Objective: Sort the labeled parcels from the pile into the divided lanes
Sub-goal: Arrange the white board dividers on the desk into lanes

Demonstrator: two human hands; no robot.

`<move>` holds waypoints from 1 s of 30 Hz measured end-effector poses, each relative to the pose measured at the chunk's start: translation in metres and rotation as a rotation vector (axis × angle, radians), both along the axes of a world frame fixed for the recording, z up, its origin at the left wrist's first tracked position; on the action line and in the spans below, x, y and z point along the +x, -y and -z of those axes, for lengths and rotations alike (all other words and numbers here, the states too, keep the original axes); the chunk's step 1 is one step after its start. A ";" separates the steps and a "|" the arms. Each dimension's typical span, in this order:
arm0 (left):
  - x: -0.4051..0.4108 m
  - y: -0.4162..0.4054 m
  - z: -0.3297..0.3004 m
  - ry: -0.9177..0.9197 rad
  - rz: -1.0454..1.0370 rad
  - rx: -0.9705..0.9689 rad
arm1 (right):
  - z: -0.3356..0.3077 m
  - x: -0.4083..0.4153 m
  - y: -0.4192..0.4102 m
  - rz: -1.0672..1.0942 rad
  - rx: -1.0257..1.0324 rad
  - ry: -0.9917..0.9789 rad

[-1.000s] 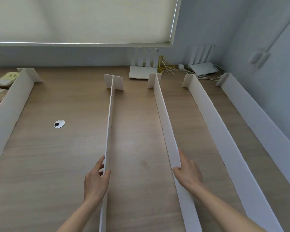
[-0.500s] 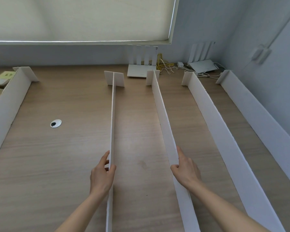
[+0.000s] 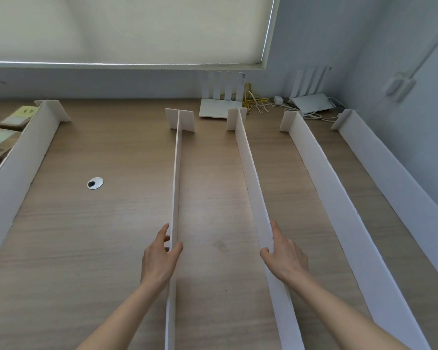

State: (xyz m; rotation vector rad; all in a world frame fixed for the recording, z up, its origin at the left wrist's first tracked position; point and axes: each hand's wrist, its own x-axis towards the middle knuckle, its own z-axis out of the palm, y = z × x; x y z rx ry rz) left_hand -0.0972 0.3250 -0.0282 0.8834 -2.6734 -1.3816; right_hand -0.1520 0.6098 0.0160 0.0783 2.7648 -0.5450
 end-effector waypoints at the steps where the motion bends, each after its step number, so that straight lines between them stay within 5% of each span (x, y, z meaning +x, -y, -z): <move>1: 0.001 0.002 -0.002 0.000 0.004 -0.006 | -0.002 0.001 0.000 -0.004 0.002 -0.007; 14: 0.028 0.066 -0.121 -0.125 0.005 -0.212 | -0.103 0.001 0.053 -0.246 0.023 -0.119; 30: 0.189 0.283 -0.357 -0.370 -0.065 -0.446 | -0.346 0.105 0.307 -0.595 0.062 -0.392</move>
